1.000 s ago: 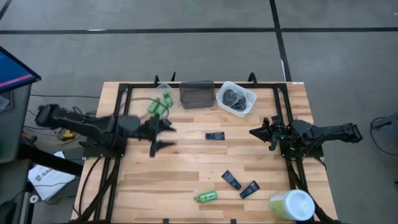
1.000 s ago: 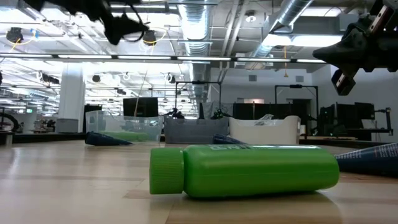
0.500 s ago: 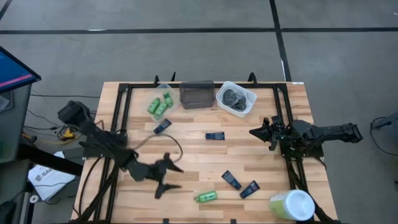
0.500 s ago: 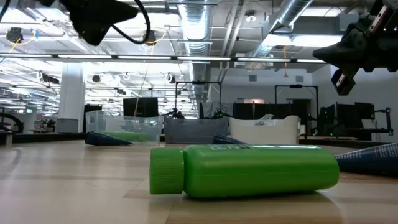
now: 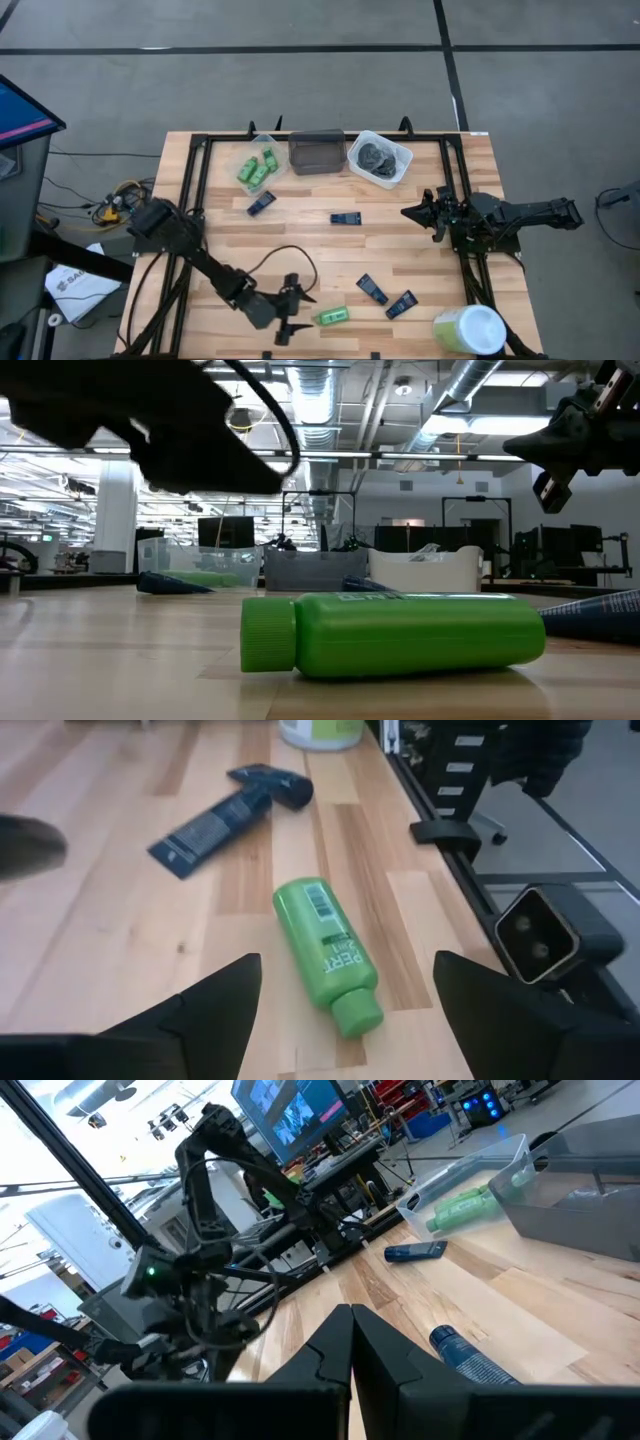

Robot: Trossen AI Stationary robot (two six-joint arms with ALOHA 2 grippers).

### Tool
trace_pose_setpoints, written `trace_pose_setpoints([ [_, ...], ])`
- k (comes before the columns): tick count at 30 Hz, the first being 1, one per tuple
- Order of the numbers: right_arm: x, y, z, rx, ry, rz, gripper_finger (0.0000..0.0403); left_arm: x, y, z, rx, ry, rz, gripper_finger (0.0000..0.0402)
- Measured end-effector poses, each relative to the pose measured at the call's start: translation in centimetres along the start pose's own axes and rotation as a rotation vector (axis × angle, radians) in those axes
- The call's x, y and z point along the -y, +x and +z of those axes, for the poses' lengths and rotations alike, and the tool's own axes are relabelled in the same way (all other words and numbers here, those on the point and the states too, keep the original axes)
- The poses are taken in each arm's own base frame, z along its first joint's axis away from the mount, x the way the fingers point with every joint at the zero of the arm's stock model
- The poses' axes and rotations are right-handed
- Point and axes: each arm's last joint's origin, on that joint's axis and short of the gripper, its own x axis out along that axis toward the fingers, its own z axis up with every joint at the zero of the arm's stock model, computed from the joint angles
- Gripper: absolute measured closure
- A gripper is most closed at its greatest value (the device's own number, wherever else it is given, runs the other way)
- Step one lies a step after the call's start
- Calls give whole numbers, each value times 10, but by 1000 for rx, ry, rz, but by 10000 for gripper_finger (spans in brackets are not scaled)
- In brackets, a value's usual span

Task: Pick & Place Travel size toiletries
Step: Put the green shampoo into the transparent bin

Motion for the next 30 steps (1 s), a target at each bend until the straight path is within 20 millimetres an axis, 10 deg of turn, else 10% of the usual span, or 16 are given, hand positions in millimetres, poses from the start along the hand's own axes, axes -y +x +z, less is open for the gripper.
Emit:
trace_pose_setpoints([
  [30,0,0,0,0,0,0,403,27,28,-26,-1,-18,118,128],
])
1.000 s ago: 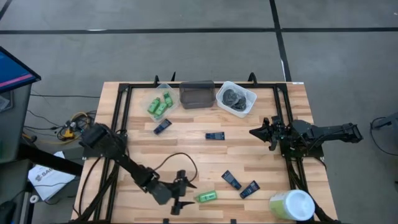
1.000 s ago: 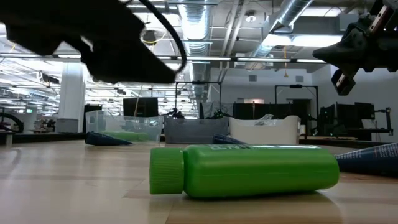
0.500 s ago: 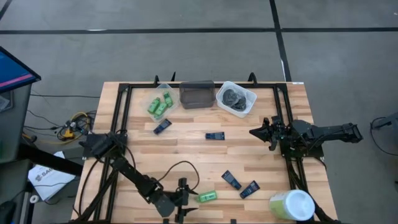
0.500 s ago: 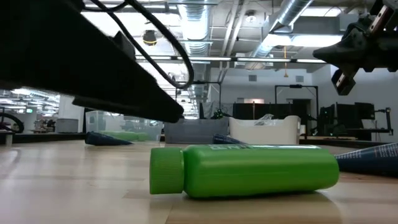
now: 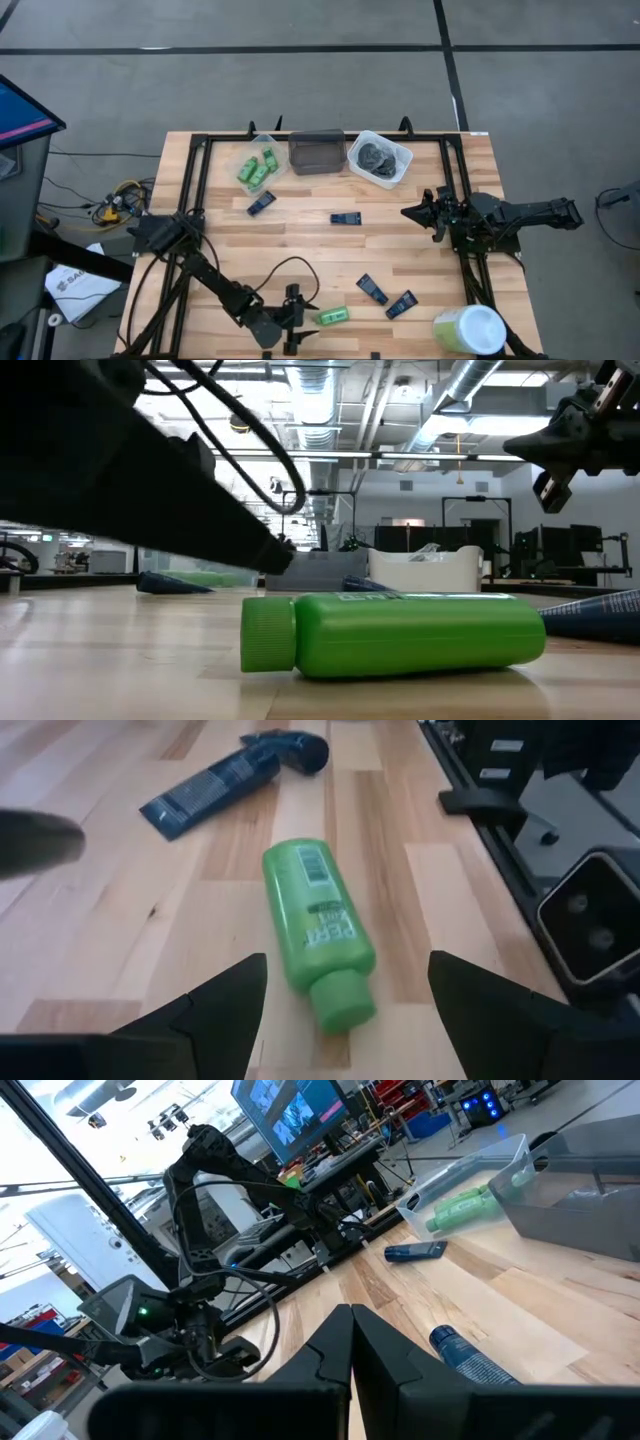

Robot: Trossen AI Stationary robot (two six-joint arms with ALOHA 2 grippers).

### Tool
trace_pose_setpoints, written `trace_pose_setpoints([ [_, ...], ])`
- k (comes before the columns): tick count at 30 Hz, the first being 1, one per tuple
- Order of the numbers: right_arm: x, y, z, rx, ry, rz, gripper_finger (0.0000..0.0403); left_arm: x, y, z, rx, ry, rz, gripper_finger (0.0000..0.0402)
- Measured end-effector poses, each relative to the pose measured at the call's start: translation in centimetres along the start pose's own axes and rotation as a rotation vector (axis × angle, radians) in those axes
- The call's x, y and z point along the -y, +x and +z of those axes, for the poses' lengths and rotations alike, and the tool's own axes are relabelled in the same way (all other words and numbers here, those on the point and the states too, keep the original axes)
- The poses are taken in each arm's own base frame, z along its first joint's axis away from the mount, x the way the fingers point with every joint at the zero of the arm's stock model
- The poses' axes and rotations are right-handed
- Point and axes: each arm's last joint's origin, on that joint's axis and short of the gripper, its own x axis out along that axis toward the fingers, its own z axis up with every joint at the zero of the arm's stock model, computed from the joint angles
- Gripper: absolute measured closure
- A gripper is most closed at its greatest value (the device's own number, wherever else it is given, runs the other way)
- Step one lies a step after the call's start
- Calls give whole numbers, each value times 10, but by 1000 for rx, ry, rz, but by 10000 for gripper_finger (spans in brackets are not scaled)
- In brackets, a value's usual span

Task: Pick & Place Travel size toiletries
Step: Put the green shampoo into the transparent bin

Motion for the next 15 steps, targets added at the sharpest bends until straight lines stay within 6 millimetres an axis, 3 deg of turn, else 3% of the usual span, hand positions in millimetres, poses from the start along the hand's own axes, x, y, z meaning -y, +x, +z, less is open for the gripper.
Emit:
trace_pose_setpoints([
  [9,0,0,0,0,0,1,403,0,6,-12,-22,-20,18,130],
  [15,0,0,0,0,0,0,403,-3,7,-14,-44,-19,42,155],
])
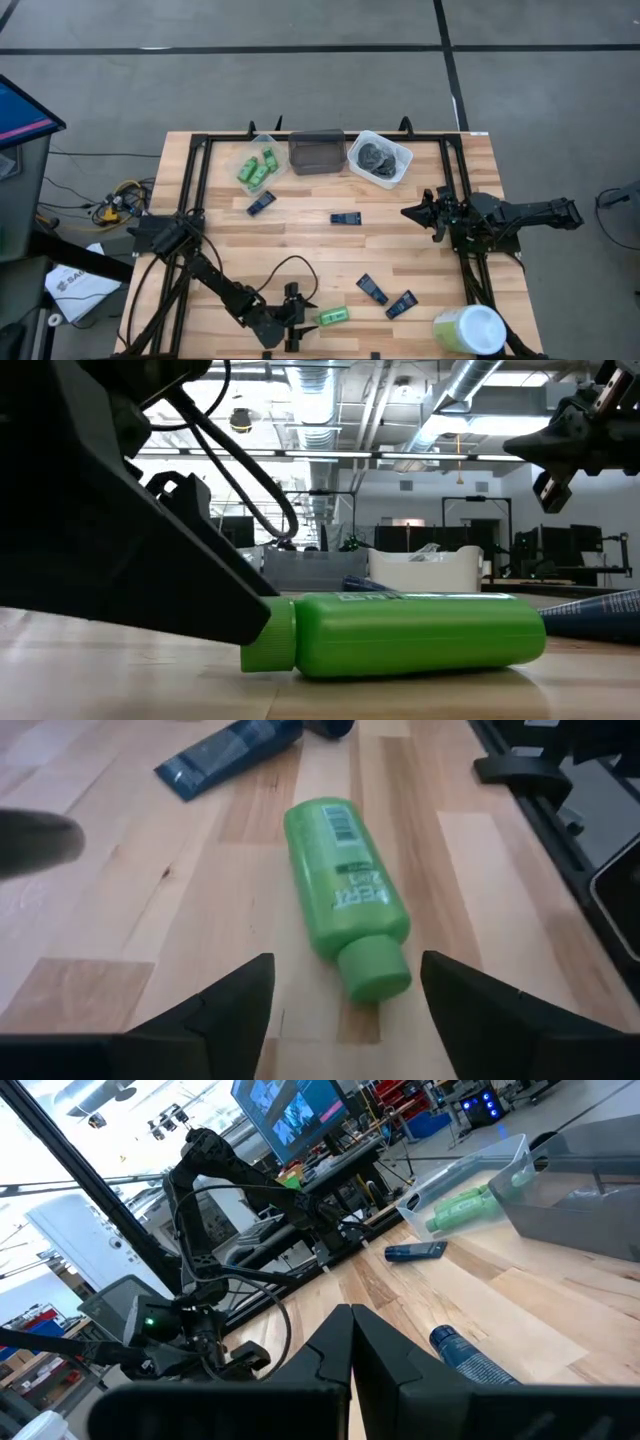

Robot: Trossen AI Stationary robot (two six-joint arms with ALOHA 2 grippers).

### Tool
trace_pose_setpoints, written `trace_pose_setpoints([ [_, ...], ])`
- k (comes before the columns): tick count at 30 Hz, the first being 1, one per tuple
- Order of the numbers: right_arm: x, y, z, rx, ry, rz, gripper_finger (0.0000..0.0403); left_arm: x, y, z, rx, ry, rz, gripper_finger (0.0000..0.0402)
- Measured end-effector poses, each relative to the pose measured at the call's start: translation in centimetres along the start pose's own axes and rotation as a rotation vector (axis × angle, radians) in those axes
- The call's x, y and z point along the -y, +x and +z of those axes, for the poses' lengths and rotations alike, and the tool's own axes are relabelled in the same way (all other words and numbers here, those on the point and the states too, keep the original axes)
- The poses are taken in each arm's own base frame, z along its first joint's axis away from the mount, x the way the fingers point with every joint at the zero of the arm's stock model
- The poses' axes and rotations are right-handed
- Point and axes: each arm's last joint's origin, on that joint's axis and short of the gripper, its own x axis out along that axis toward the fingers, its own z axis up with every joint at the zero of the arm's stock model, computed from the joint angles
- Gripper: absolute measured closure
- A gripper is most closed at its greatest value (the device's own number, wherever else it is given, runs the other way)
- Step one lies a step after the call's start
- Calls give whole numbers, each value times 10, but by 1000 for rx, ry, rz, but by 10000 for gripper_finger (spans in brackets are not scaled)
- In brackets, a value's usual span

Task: Pick & Place Travel size toiletries
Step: Put the green shampoo into the transparent bin

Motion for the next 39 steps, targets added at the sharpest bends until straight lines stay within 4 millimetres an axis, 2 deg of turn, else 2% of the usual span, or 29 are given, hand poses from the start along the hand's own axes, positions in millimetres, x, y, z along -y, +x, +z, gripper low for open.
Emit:
trace_pose_setpoints([
  [8,0,0,0,1,0,0,403,-2,1,-2,-33,-8,-15,197],
  [17,0,0,0,1,0,0,403,-5,4,0,-32,66,-6,202],
  [26,0,0,0,0,0,0,403,-14,12,4,-56,53,-26,207],
  [29,0,0,0,0,0,0,403,-15,13,4,-66,48,-41,229],
  [36,0,0,0,0,0,0,403,-15,13,5,-72,47,-56,310],
  [39,0,0,0,0,0,0,403,-15,13,5,-72,46,-60,316],
])
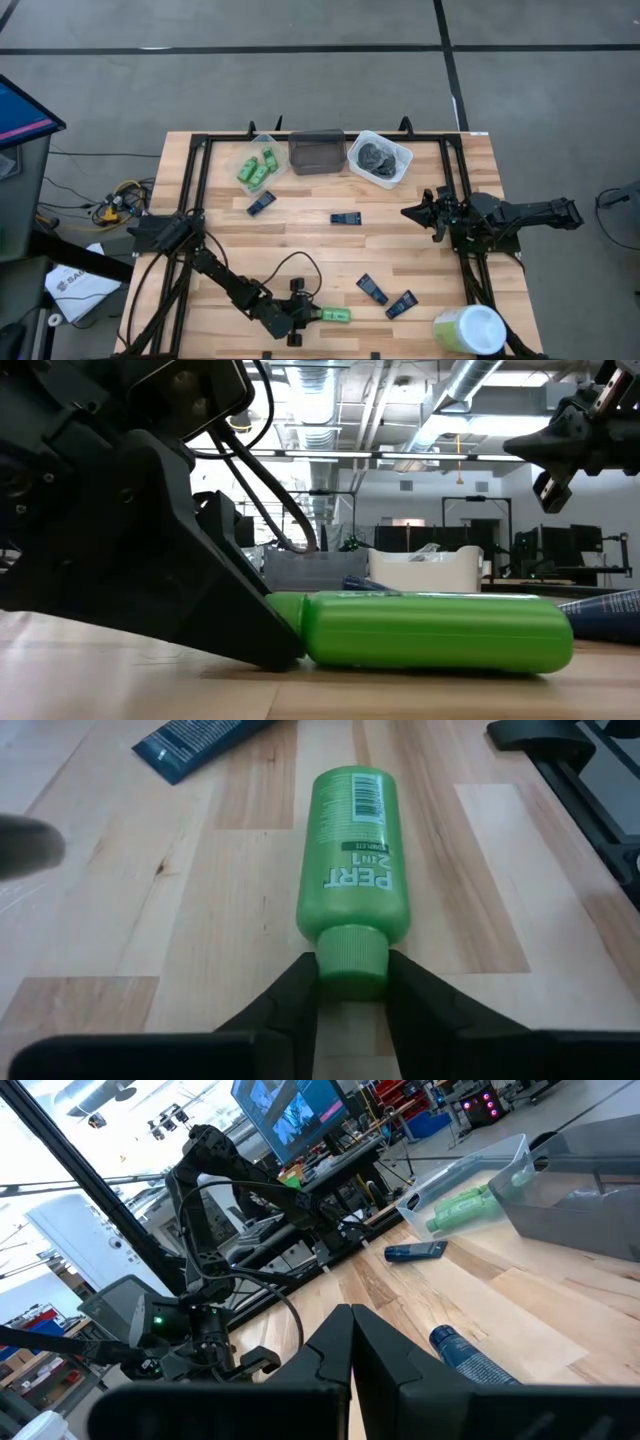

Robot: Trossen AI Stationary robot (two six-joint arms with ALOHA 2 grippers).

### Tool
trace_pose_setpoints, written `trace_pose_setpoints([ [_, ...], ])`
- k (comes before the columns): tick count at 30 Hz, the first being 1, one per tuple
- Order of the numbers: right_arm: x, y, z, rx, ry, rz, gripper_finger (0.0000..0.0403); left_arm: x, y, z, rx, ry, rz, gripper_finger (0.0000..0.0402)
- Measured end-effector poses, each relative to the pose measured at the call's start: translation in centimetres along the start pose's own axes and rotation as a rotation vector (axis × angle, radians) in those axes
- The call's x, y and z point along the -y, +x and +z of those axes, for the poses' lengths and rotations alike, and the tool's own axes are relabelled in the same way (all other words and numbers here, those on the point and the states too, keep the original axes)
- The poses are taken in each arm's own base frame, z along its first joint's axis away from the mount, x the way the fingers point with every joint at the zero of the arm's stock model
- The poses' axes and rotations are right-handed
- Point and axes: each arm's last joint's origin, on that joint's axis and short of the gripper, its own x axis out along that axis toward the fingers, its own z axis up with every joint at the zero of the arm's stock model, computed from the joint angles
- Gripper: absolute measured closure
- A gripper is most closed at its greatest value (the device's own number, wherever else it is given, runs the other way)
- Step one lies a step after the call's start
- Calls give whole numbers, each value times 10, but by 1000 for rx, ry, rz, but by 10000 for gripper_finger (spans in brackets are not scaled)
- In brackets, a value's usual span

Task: Pick & Place Travel size toiletries
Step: Put the green shampoo into the transparent bin

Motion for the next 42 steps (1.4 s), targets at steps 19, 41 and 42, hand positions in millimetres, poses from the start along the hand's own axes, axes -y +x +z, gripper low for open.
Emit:
trace_pose_setpoints([
  [19,0,0,0,0,0,0,403,-57,-78,96,140,-40,399,306],
  [41,0,0,0,0,0,0,403,-270,-195,40,124,-370,946,305],
  [42,0,0,0,0,0,0,403,-277,-195,35,98,-377,956,305],
])
